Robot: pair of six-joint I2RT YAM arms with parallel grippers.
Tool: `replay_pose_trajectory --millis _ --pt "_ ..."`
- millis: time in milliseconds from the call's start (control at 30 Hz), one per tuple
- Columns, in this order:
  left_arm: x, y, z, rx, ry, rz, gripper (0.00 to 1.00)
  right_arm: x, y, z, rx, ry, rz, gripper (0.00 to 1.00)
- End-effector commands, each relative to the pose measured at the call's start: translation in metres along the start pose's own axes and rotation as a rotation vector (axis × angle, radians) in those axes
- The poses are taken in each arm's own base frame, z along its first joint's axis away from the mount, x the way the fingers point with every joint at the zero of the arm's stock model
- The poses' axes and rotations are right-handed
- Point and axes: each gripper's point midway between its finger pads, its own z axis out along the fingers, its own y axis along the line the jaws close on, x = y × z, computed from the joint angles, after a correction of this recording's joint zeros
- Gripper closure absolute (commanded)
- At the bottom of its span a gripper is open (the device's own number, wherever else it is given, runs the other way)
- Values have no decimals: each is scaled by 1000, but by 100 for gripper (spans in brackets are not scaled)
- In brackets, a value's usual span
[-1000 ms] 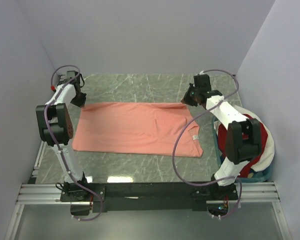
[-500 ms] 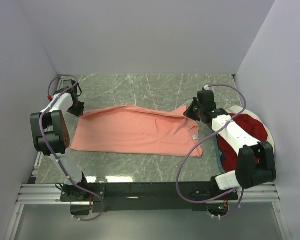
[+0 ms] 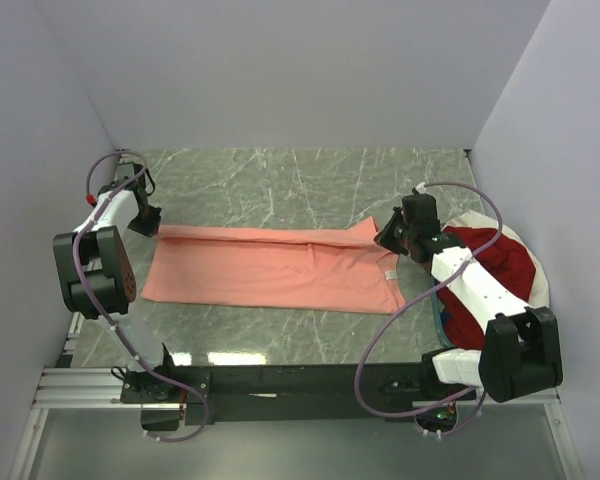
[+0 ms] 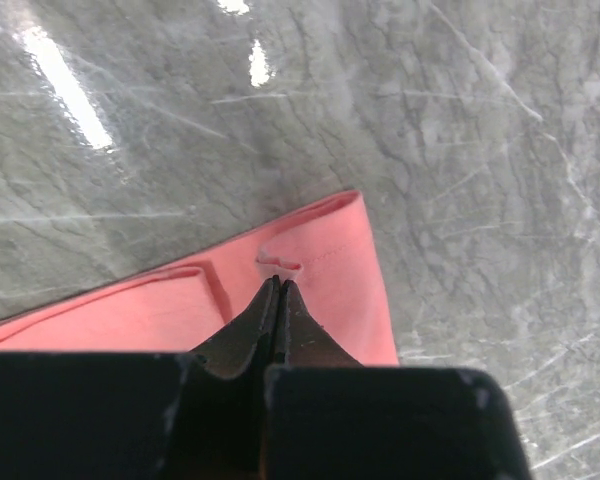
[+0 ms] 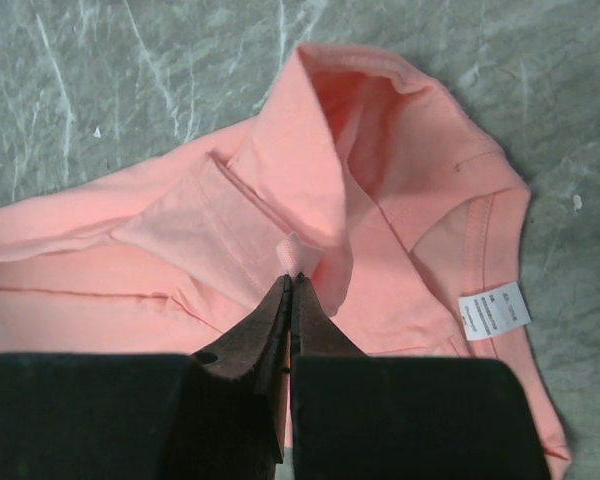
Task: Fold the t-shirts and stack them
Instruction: Fold the tshirt
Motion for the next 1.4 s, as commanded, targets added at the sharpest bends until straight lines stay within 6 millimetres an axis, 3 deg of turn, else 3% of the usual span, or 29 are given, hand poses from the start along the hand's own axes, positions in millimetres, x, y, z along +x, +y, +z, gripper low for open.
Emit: replay_pose_trajectory --millis 0,433,933,1367 --pt "-12 4 -11 9 -41 3 99 -6 -5 -6 -4 -41 -9 100" --pt "-10 16 -16 11 -48 -12 99 -2 -16 -17 -6 -57 6 100" --pt "-3 32 -16 22 -46 -34 99 24 -22 -20 -40 -11 17 100" --pt "-1 35 -21 54 -51 -45 99 32 -29 -22 -25 1 24 100"
